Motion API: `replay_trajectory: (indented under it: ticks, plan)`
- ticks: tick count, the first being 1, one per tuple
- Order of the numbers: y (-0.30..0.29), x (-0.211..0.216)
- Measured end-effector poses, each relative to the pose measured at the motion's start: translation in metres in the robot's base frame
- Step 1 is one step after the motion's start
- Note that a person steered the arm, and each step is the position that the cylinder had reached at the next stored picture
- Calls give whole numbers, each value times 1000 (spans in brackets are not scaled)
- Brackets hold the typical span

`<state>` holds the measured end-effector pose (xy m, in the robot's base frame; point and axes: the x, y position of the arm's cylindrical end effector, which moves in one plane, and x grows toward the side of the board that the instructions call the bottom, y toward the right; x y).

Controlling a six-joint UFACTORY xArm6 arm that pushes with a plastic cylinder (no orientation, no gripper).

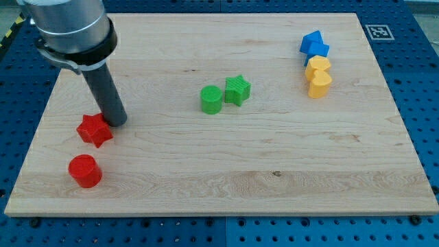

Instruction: Move the red star above the red circle

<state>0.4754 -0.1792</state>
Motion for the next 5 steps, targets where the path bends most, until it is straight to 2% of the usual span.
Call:
replay_trajectory:
  ticks: [1,3,5]
  plan:
    - [-22,3]
    - [-22,30]
    - [-22,-3]
